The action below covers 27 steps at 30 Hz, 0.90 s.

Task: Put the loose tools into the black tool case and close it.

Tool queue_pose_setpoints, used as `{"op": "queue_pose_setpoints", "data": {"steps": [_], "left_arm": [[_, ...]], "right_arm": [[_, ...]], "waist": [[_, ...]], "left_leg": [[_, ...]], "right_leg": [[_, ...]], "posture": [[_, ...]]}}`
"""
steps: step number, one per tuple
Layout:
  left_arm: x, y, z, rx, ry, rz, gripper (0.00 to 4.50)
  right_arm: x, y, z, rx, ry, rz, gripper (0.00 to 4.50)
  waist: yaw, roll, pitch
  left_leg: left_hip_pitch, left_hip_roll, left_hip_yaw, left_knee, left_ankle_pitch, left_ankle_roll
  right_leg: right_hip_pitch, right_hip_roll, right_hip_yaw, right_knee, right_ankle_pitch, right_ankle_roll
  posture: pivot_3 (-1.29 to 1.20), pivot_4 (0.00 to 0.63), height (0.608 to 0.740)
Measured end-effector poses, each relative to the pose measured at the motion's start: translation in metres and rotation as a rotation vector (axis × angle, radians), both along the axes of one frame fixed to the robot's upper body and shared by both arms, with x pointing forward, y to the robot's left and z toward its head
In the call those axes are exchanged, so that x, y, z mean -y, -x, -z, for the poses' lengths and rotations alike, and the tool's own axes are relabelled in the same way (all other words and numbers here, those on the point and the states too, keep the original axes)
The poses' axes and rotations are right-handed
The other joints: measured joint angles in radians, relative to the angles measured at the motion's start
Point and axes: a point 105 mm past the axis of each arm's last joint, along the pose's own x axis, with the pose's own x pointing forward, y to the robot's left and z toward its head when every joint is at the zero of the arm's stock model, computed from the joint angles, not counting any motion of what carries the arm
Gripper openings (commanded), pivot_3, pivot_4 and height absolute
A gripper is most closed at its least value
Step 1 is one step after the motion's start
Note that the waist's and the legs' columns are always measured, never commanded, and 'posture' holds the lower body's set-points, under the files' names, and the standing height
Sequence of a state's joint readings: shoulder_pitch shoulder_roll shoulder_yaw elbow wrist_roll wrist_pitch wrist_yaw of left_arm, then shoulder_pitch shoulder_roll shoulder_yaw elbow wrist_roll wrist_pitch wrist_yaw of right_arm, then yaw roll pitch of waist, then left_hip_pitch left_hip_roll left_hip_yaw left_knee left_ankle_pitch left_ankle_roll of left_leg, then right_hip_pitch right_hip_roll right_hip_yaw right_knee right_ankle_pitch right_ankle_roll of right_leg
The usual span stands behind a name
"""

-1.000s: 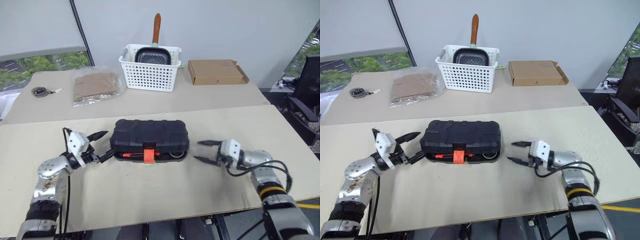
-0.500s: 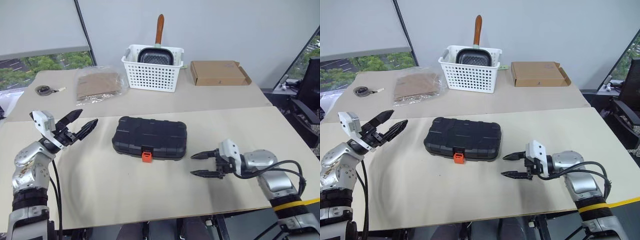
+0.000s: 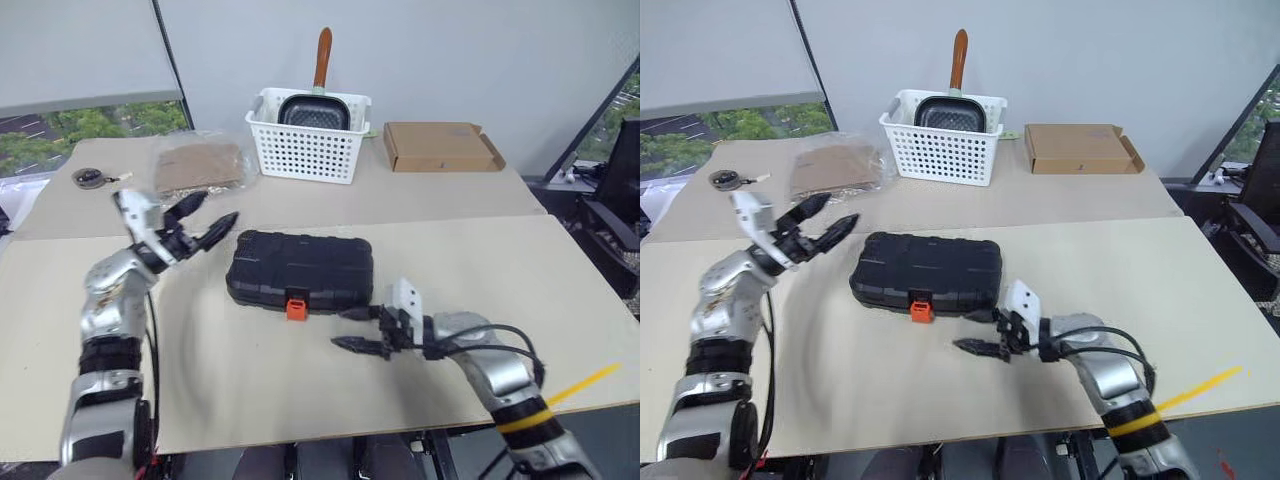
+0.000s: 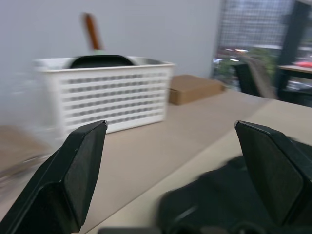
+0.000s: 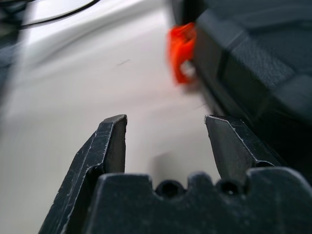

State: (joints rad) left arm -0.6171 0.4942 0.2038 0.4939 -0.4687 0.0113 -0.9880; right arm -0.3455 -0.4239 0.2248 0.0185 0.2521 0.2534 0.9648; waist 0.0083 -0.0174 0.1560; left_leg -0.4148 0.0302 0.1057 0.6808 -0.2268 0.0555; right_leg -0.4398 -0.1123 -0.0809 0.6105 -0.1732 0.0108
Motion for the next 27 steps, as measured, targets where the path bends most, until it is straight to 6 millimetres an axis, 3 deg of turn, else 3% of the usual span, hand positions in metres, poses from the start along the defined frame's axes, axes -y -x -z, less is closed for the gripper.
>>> {"op": "queue_pose_setpoints", "data": {"steps": [7, 12, 18, 21, 25, 27], "left_arm": [[0.036, -0.012, 0.014, -0.066, -0.123, 0.092, 4.5], [0.055, -0.021, 0.019, -0.081, -0.187, 0.115, 4.5], [0.079, -0.03, 0.03, -0.097, -0.338, 0.131, 4.5], [0.086, -0.034, 0.034, -0.106, -0.423, 0.121, 4.5], [0.09, -0.04, 0.04, -0.131, -0.437, 0.074, 4.5], [0.09, -0.041, 0.042, -0.134, -0.451, 0.057, 4.5]], "right_arm": [[0.02, -0.074, -0.016, 0.194, 0.039, 0.331, 2.98], [0.028, -0.093, -0.022, 0.267, 0.032, 0.433, 2.98], [0.024, -0.08, -0.023, 0.265, 0.013, 0.389, 2.98], [0.008, -0.054, -0.01, 0.163, 0.016, 0.326, 2.98], [-0.012, -0.045, -0.004, 0.088, 0.023, 0.346, 2.98], [-0.019, -0.046, -0.002, 0.054, 0.013, 0.397, 2.98]], "waist": [[-0.012, 0.0, 0.0], [-0.017, 0.0, 0.0], [-0.019, 0.0, 0.0], [-0.019, 0.0, 0.0], [-0.02, 0.0, 0.0], [-0.02, 0.0, -0.001]], "left_leg": [[0.0, 0.002, 0.002, -0.001, 0.006, 0.006], [-0.001, 0.001, 0.004, -0.002, 0.005, 0.007], [-0.001, 0.001, 0.004, -0.002, 0.003, 0.009], [-0.001, 0.001, 0.004, -0.002, 0.002, 0.01], [0.003, 0.002, 0.004, -0.001, 0.002, 0.009], [0.006, 0.003, 0.004, -0.001, -0.002, 0.001]], "right_leg": [[-0.002, 0.002, 0.0, 0.0, 0.001, -0.001], [-0.002, 0.002, 0.001, 0.0, 0.003, -0.004], [-0.001, 0.002, 0.001, 0.0, 0.002, -0.003], [-0.001, 0.001, 0.002, -0.001, 0.0, 0.0], [0.0, 0.0, 0.001, 0.0, 0.0, 0.0], [0.002, 0.0, 0.0, 0.001, 0.0, 0.0]], "posture": [[0.0, 0.15, 0.7], [0.0, 0.15, 0.7], [0.0, 0.15, 0.7], [0.0, 0.15, 0.7], [0.0, 0.15, 0.7], [0.0, 0.15, 0.7]]}}
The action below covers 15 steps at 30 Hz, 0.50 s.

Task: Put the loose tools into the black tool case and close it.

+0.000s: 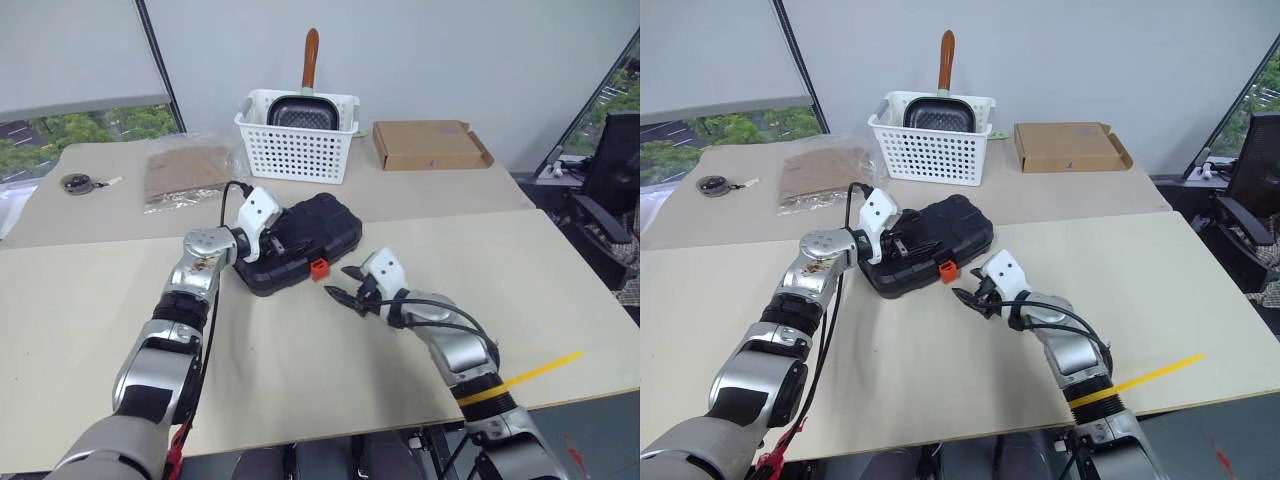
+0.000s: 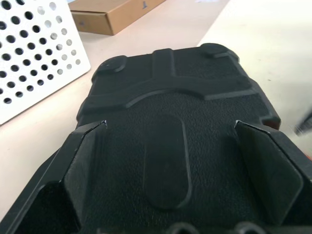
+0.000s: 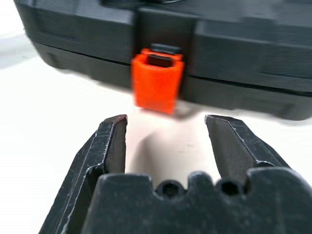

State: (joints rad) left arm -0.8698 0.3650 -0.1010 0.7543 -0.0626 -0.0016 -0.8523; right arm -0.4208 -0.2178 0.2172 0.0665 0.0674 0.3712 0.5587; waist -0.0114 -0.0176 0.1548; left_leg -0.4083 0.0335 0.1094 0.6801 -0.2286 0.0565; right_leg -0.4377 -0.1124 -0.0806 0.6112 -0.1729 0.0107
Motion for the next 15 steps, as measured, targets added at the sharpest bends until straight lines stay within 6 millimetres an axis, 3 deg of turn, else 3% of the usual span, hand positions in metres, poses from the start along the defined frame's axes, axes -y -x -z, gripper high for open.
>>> {"op": "queue_pose_setpoints", "data": {"steps": [4, 13, 15], "left_arm": [[0.003, -0.002, 0.003, -0.016, 0.008, -0.028, 4.5], [-0.003, -0.007, 0.002, -0.021, 0.039, -0.097, 4.5], [-0.003, -0.008, 0.002, -0.02, 0.049, -0.11, 4.5]], "right_arm": [[-0.014, -0.003, 0.006, -0.051, -0.013, 0.074, 2.98], [-0.016, -0.013, 0.008, -0.09, 0.008, 0.176, 2.98], [-0.018, -0.013, 0.011, -0.11, 0.009, 0.181, 2.47]], "waist": [[0.005, 0.001, -0.002], [0.004, 0.001, -0.006], [0.004, 0.001, -0.006]], "left_leg": [[0.001, 0.0, 0.0, 0.0, 0.0, -0.001], [0.0, 0.0, 0.001, 0.0, 0.001, -0.001], [0.001, 0.0, 0.001, 0.0, 0.0, -0.001]], "right_leg": [[0.001, 0.0, -0.001, 0.001, 0.0, 0.0], [0.0, -0.001, -0.001, 0.001, 0.0, 0.0], [0.0, -0.001, -0.001, 0.001, 0.0, 0.0]], "posture": [[0.0, 0.15, 0.7], [0.0, 0.15, 0.7], [0.0, 0.15, 0.7]]}}
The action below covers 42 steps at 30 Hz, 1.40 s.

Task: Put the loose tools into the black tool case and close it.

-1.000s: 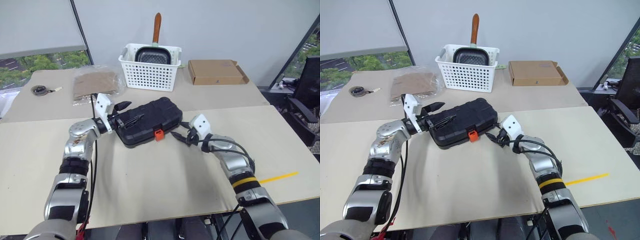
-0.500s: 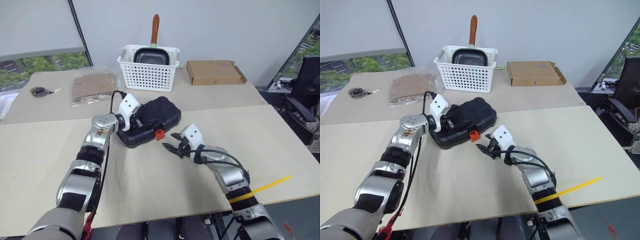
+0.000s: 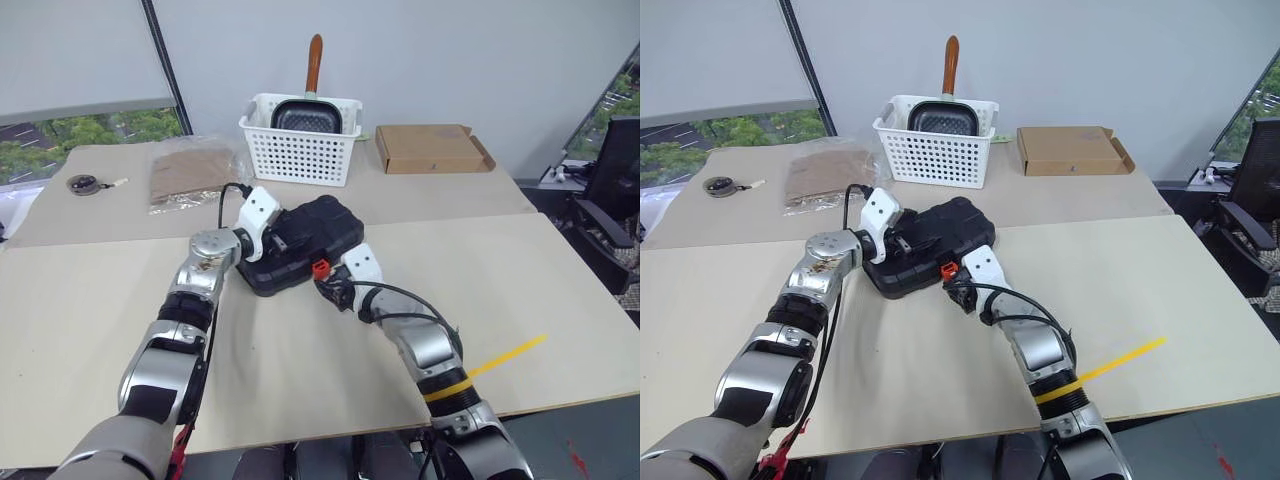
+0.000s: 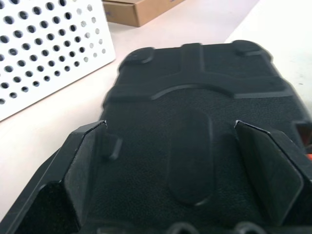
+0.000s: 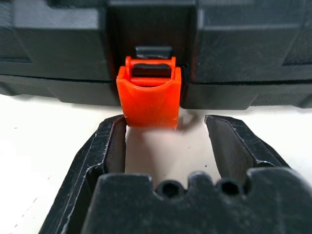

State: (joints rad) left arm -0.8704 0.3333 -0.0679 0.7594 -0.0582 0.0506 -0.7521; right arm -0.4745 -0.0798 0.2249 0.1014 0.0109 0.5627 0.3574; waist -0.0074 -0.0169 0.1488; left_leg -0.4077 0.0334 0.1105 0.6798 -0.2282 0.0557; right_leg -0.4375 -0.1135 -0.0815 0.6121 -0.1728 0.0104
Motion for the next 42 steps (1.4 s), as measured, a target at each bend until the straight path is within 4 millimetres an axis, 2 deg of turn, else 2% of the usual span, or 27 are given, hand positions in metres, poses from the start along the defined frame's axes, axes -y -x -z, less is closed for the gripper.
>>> {"op": "queue_pose_setpoints", "data": {"steps": [3, 5, 7, 8, 13, 15, 16, 27, 31, 32, 34, 41, 42], "left_arm": [[0.0, -0.001, 0.0, 0.001, 0.01, -0.016, 4.5], [0.0, -0.002, 0.0, 0.001, 0.014, -0.024, 4.5], [0.0, -0.002, 0.0, 0.0, 0.016, -0.026, 4.5], [0.0, -0.002, 0.001, 0.0, 0.016, -0.026, 4.5], [0.002, -0.002, 0.002, -0.003, 0.021, -0.024, 4.5], [0.003, -0.002, 0.002, -0.004, 0.024, -0.02, 4.5], [0.004, -0.002, 0.003, -0.005, 0.026, -0.018, 4.5], [0.01, -0.001, 0.003, 0.0, 0.036, -0.006, 4.5], [0.01, -0.001, 0.003, 0.002, 0.036, -0.004, 4.5], [0.01, -0.001, 0.002, 0.003, 0.037, -0.003, 4.5], [0.01, -0.001, 0.002, 0.003, 0.036, -0.002, 4.5], [0.011, 0.0, 0.003, 0.002, 0.036, 0.003, 4.5], [0.012, 0.0, 0.003, 0.002, 0.037, 0.004, 4.5]], "right_arm": [[-0.004, 0.001, 0.002, -0.015, -0.002, -0.003, 1.66], [-0.004, 0.002, 0.001, -0.012, -0.002, 0.001, 0.83], [-0.003, 0.001, -0.002, 0.002, 0.001, 0.0, 0.2], [-0.003, 0.001, -0.004, 0.011, 0.006, 0.001, 0.05], [0.001, 0.004, -0.009, 0.044, 0.02, 0.006, 0.05], [-0.001, 0.006, -0.01, 0.05, 0.033, -0.003, 0.6], [-0.003, 0.008, -0.01, 0.049, 0.035, -0.007, 0.74], [-0.008, 0.008, -0.003, 0.006, 0.011, 0.052, 4.49], [-0.007, 0.004, 0.0, -0.007, -0.014, 0.092, 4.49], [-0.005, 0.002, -0.001, 0.001, -0.017, 0.102, 4.04], [-0.003, 0.001, -0.001, 0.005, -0.016, 0.11, 3.74], [-0.002, 0.0, -0.005, 0.04, -0.007, 0.097, 1.36], [-0.002, 0.0, -0.005, 0.041, -0.007, 0.096, 1.25]], "waist": [[0.0, 0.0, 0.0], [0.001, 0.0, 0.0], [0.002, 0.0, 0.0], [0.002, 0.0, 0.0], [0.004, 0.0, 0.0], [0.005, 0.0, 0.0], [0.005, 0.0, 0.0], [0.017, 0.001, -0.001], [0.019, 0.001, -0.001], [0.019, 0.001, -0.001], [0.019, 0.001, -0.001], [0.019, 0.001, -0.001], [0.019, 0.001, -0.001]], "left_leg": [[0.0, 0.0, 0.0, 0.0, 0.0, 0.0], [0.0, 0.0, 0.0, 0.0, 0.0, 0.0], [0.0, 0.0, 0.0, 0.0, 0.0, 0.0], [0.0, 0.0, 0.0, 0.0, 0.0, 0.0], [0.0, 0.0, 0.0, 0.0, 0.0, 0.0], [0.0, 0.0, 0.0, 0.0, 0.0, 0.0], [0.0, 0.0, 0.0, 0.0, 0.0, 0.0], [-0.001, 0.0, 0.0, -0.001, 0.0, 0.0], [-0.001, 0.0, -0.001, -0.001, 0.0, 0.0], [-0.001, 0.0, -0.001, -0.001, -0.001, 0.0], [-0.002, 0.0, -0.001, -0.001, -0.001, 0.0], [-0.003, 0.0, -0.001, -0.001, -0.001, 0.0], [-0.003, 0.0, -0.001, -0.001, -0.001, 0.0]], "right_leg": [[0.0, 0.0, 0.0, 0.0, 0.0, 0.0], [0.0, 0.0, 0.0, 0.0, 0.0, 0.0], [0.0, 0.0, 0.0, 0.0, 0.0, 0.0], [0.0, 0.0, 0.0, 0.0, 0.0, 0.0], [-0.001, 0.0, 0.0, -0.001, 0.0, 0.0], [-0.001, 0.0, 0.0, -0.001, 0.0, 0.0], [-0.001, 0.0, 0.0, -0.001, 0.0, 0.0], [-0.001, -0.001, -0.001, -0.002, 0.0, 0.0], [-0.002, -0.001, -0.001, -0.002, 0.0, 0.0], [-0.002, -0.001, -0.001, -0.003, 0.0, 0.0], [-0.002, -0.002, -0.001, -0.003, 0.0, 0.0], [-0.002, -0.002, -0.003, -0.003, -0.001, -0.001], [-0.002, -0.002, -0.003, -0.003, -0.001, -0.001]], "posture": [[0.0, 0.15, 0.7], [0.0, 0.15, 0.7], [0.0, 0.15, 0.7], [0.0, 0.15, 0.7], [0.0, 0.15, 0.7], [0.0, 0.15, 0.7], [0.0, 0.15, 0.7], [0.0, 0.15, 0.7], [0.0, 0.15, 0.7], [0.0, 0.15, 0.7], [0.0, 0.15, 0.7], [0.0, 0.15, 0.7], [0.0, 0.15, 0.7]]}}
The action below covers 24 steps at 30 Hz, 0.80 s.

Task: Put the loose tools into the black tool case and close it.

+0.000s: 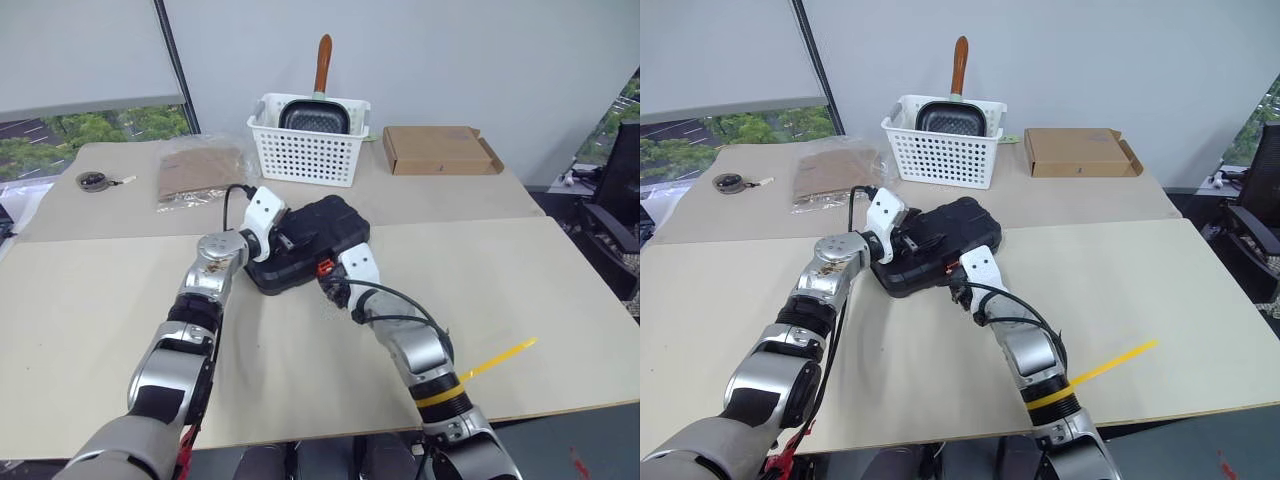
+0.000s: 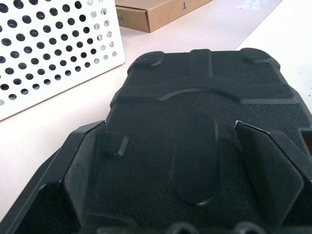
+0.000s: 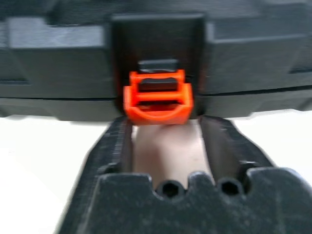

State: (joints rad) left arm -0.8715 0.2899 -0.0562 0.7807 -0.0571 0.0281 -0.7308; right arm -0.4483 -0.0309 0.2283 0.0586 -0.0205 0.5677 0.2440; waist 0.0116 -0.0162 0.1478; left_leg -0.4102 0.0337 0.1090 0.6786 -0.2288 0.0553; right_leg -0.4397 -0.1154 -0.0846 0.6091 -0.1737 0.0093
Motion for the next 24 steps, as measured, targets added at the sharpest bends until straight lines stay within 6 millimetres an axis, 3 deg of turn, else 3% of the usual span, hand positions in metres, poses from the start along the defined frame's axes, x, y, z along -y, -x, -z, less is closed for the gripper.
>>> {"op": "queue_pose_setpoints", "data": {"steps": [11, 24], "left_arm": [[0.002, 0.0, 0.0, 0.001, 0.003, 0.007, 4.5], [0.007, 0.002, 0.0, 0.005, 0.011, 0.018, 4.5]], "right_arm": [[0.005, 0.003, -0.003, 0.038, 0.066, -0.055, 1.25], [0.011, 0.01, -0.015, 0.054, 0.089, -0.076, 1.25]], "waist": [[0.001, 0.0, 0.0], [0.002, 0.0, 0.0]], "left_leg": [[-0.001, -0.001, 0.0, 0.0, 0.0, 0.0], [-0.004, -0.001, -0.001, 0.0, 0.0, 0.0]], "right_leg": [[0.0, -0.014, -0.018, 0.0, 0.0, 0.0], [0.0, -0.015, -0.021, -0.001, 0.0, 0.001]], "posture": [[0.0, 0.15, 0.7], [0.0, 0.15, 0.7]]}}
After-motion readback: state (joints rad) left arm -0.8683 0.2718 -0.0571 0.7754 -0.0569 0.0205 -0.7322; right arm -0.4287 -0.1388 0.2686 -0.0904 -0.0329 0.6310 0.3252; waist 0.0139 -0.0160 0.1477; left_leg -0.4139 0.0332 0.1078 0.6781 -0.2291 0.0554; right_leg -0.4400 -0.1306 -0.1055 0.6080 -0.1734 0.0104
